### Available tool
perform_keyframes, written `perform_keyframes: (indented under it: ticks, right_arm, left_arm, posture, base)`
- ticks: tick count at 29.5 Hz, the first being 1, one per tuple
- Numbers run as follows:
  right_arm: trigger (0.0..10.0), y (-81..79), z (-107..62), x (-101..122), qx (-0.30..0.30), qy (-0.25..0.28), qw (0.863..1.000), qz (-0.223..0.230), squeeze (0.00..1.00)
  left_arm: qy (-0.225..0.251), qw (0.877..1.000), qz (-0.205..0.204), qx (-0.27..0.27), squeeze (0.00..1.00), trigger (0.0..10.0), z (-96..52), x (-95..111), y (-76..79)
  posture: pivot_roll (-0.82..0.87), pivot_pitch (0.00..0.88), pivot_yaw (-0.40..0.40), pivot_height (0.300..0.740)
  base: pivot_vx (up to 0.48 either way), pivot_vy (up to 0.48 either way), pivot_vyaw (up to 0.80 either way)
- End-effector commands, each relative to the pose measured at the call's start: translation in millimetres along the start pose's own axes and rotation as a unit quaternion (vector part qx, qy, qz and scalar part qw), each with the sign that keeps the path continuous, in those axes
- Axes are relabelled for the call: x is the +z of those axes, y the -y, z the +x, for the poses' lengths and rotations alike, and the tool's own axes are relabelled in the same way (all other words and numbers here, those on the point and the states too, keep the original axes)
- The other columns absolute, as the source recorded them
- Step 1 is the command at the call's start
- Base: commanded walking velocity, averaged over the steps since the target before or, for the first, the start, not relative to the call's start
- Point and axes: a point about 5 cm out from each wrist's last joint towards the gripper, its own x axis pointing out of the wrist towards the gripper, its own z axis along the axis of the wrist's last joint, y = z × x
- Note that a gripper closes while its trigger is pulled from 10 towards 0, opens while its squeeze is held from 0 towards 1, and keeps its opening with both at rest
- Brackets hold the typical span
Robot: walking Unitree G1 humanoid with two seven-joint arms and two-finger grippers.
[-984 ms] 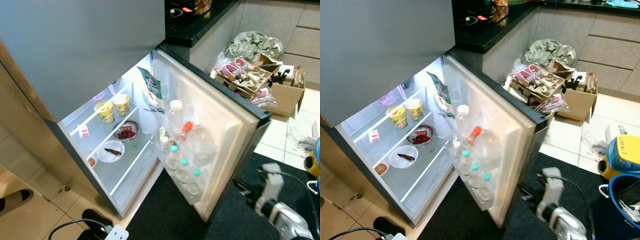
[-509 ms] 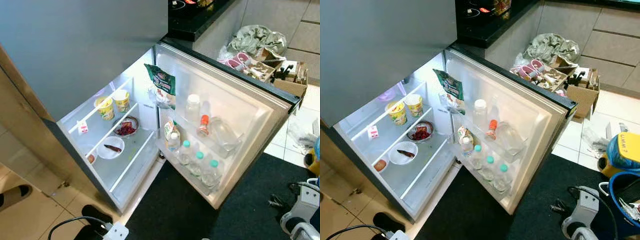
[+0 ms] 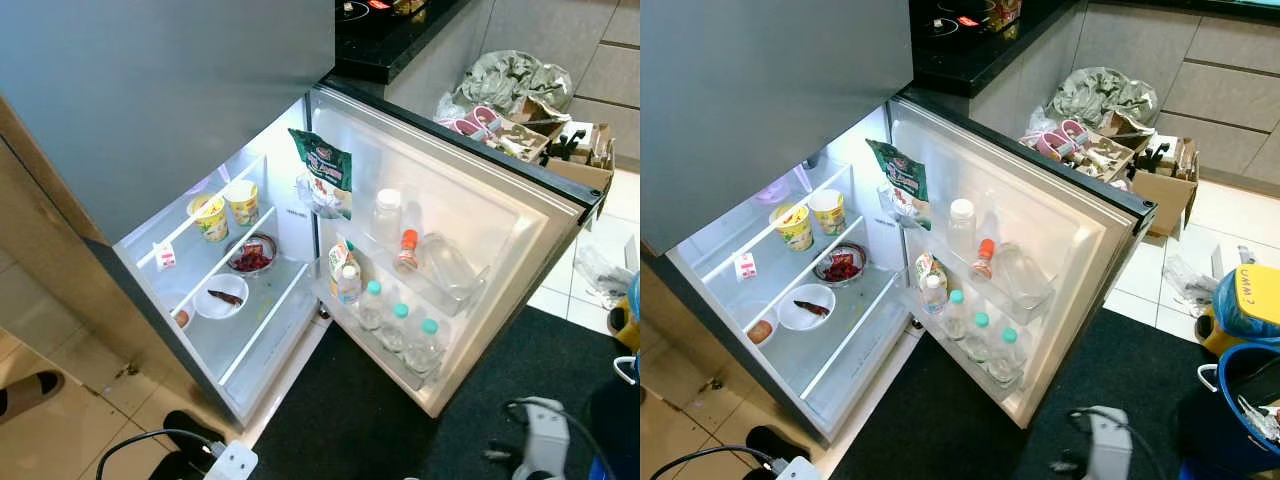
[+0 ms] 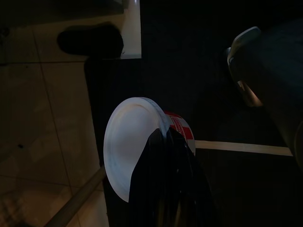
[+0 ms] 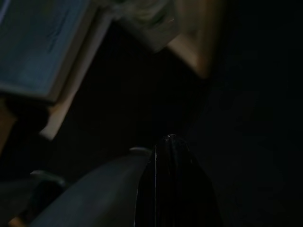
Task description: Restocking fridge
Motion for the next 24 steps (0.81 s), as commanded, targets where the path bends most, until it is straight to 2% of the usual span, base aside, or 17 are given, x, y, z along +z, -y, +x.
perform_keyframes:
  ticks: [1, 2, 3, 6, 8, 9, 11, 12, 13, 14, 16, 17, 18, 19, 20, 21, 24]
  right_arm:
    - [10.0, -11.4, 4.6, 8.7, 0.042, 0.004, 0.998, -0.044, 0.0]
    - [10.0, -11.4, 4.6, 8.7, 0.042, 0.004, 0.998, -0.044, 0.0]
    - [10.0, -20.8, 8.9, 23.5, 0.075, 0.022, 0.995, -0.059, 0.0]
    - [10.0, -46.8, 16.1, 66.6, 0.164, 0.082, 0.981, -0.061, 0.0]
    - [10.0, -46.8, 16.1, 66.6, 0.164, 0.082, 0.981, -0.061, 0.0]
    - [10.0, -54.2, 17.0, 73.9, 0.188, 0.089, 0.976, -0.07, 0.0]
    - [10.0, -77.8, 18.4, 94.9, 0.259, 0.11, 0.956, -0.084, 0.0]
    - [10.0, -77.8, 18.4, 94.9, 0.259, 0.11, 0.956, -0.084, 0.0]
    - [10.0, -88.6, 18.6, 105.3, 0.285, 0.122, 0.947, -0.089, 0.0]
    - [10.0, -101.1, 19.3, 119.0, 0.296, 0.134, 0.94, -0.107, 0.0]
    - [10.0, -112.5, 20.5, 137.0, 0.279, 0.153, 0.937, -0.141, 0.0]
    - [10.0, -112.5, 20.5, 137.0, 0.279, 0.153, 0.937, -0.141, 0.0]
    - [10.0, -112.2, 21.5, 150.8, 0.227, 0.17, 0.945, -0.166, 0.0]
    - [10.0, -112.2, 21.5, 150.8, 0.227, 0.17, 0.945, -0.166, 0.0]
    - [10.0, -110.5, 20.7, 159.9, 0.201, 0.184, 0.946, -0.174, 0.0]
    - [10.0, -110.5, 20.7, 159.9, 0.201, 0.184, 0.946, -0.174, 0.0]
    - [10.0, -97.2, 13.4, 190.9, 0.124, 0.237, 0.949, -0.166, 0.0]
  left_arm:
    - [-0.012, 1.0, -0.009, -0.005, 0.0, 10.0, -0.9, -6.4, 2.3]
    - [-0.012, 1.0, -0.009, -0.005, 0.0, 10.0, -0.9, -6.4, 2.3]
    - [-0.012, 1.0, -0.011, -0.001, 0.0, 10.0, -0.9, -5.8, -0.5]
    - [-0.008, 1.0, -0.019, 0.003, 0.0, 10.0, -0.5, -2.9, -3.6]
    - [-0.008, 1.0, -0.019, 0.003, 0.0, 10.0, -0.5, -2.9, -3.6]
    - [-0.007, 1.0, -0.016, 0.002, 0.0, 10.0, -0.5, -2.7, -3.3]
    - [-0.01, 1.0, -0.015, 0.001, 0.0, 10.0, -0.7, -4.4, -2.0]
    - [-0.01, 1.0, -0.015, 0.001, 0.0, 10.0, -0.7, -4.4, -2.0]
    - [-0.01, 1.0, -0.016, 0.0, 0.0, 10.0, -0.8, -5.0, -1.3]
    - [-0.009, 1.0, -0.011, -0.003, 0.0, 10.0, -0.8, -4.8, -0.4]
    - [-0.009, 1.0, -0.01, -0.003, 0.0, 10.0, -0.9, -5.2, -0.1]
    - [-0.009, 1.0, -0.01, -0.003, 0.0, 10.0, -0.9, -5.2, -0.1]
    - [-0.011, 1.0, -0.014, -0.001, 0.0, 10.0, -1.3, -7.4, -0.1]
    - [-0.011, 1.0, -0.014, -0.001, 0.0, 10.0, -1.3, -7.4, -0.1]
    - [-0.012, 1.0, -0.012, -0.001, 0.0, 10.0, -1.7, -9.0, -0.5]
    - [-0.012, 1.0, -0.012, -0.001, 0.0, 10.0, -1.7, -9.0, -0.5]
    - [-0.017, 1.0, -0.014, 0.005, 0.0, 10.0, -3.4, -15.3, -4.3]
  posture:
    - [-0.04, 0.034, 0.02, 0.74]
    - [-0.04, 0.034, 0.02, 0.74]
    - [-0.05, 0.023, 0.016, 0.74]
    - [-0.04, 0.041, 0.017, 0.74]
    - [-0.04, 0.041, 0.017, 0.74]
    - [-0.04, 0.041, 0.017, 0.74]
    - [-0.05, 0.041, 0.025, 0.74]
    - [-0.05, 0.041, 0.025, 0.74]
    - [-0.04, 0.071, 0.029, 0.74]
    - [-0.04, 0.064, 0.029, 0.74]
    - [-0.03, 0.081, 0.029, 0.74]
    - [-0.03, 0.081, 0.029, 0.74]
    - [-0.03, 0.072, 0.025, 0.74]
    - [-0.03, 0.072, 0.025, 0.74]
    - [-0.01, 0.073, 0.022, 0.74]
    - [-0.01, 0.073, 0.022, 0.74]
    - [0.0, 0.059, 0.022, 0.74]
  base:
    - [0.0, 0.0, 0.0]
    - [0.0, 0.0, 0.0]
    - [0.0, 0.0, 0.0]
    - [0.0, 0.0, 0.0]
    - [0.0, 0.0, 0.0]
    - [0.0, 0.0, 0.0]
    - [0.0, 0.0, 0.0]
    - [0.0, 0.0, 0.0]
    - [0.0, 0.0, 0.0]
    - [0.0, 0.0, 0.0]
    - [0.0, 0.0, 0.0]
    - [0.0, 0.0, 0.0]
    - [0.0, 0.0, 0.0]
    - [0.0, 0.0, 0.0]
    - [0.0, 0.0, 0.0]
    - [0.0, 0.0, 0.0]
    - [0.0, 0.0, 0.0]
